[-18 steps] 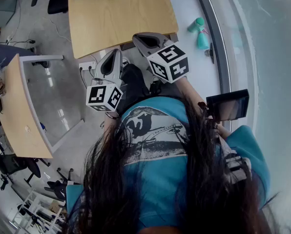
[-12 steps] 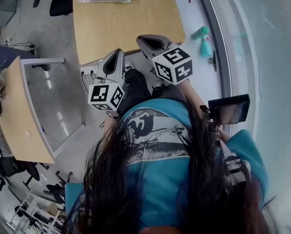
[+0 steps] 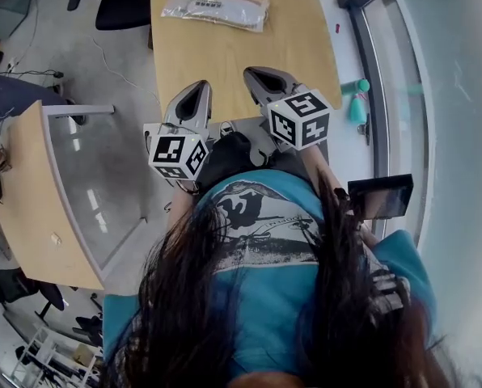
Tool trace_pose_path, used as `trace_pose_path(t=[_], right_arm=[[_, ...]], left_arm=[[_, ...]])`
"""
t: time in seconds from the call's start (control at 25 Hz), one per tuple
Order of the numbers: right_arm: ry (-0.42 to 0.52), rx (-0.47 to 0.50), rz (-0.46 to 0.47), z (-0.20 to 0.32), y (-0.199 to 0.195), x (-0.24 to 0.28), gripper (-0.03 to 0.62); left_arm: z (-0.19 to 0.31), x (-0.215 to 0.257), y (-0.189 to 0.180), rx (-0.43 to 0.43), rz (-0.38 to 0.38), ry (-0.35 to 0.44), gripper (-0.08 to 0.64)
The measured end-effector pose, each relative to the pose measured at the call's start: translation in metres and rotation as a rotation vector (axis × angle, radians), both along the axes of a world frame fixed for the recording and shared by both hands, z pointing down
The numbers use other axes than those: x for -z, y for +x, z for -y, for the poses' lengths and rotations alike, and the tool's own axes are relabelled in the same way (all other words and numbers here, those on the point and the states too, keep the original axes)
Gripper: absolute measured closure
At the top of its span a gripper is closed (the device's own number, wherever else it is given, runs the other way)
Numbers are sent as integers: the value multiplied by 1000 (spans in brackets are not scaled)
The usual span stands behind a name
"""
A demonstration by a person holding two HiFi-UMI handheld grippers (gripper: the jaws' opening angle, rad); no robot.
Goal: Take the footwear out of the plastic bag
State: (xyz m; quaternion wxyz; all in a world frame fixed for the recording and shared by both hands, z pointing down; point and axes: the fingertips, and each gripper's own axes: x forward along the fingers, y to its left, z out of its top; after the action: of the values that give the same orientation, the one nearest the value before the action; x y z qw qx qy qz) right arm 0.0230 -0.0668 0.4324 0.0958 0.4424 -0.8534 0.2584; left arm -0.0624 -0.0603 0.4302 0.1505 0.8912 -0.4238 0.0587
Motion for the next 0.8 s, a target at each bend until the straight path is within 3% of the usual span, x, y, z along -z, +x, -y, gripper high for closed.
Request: trace_pose_path(t=[0.28,0.48,0.64,0.8], right_arm=[[-47,-91,-30,52,-31,-12,577],[-85,-152,-93,76,-28,-35,575],[-156,-130,-107,91,-19,-62,574],[-193,-82,-188,113,-2,-90,574]], left_arm=[[62,-11,-35,-75,-20,-20,556],[87,-21,-47,-88,-55,-63,555],[99,-30,-49,-85,-88,-97,555],[111,-38,-44,-87,-112,-129,555]])
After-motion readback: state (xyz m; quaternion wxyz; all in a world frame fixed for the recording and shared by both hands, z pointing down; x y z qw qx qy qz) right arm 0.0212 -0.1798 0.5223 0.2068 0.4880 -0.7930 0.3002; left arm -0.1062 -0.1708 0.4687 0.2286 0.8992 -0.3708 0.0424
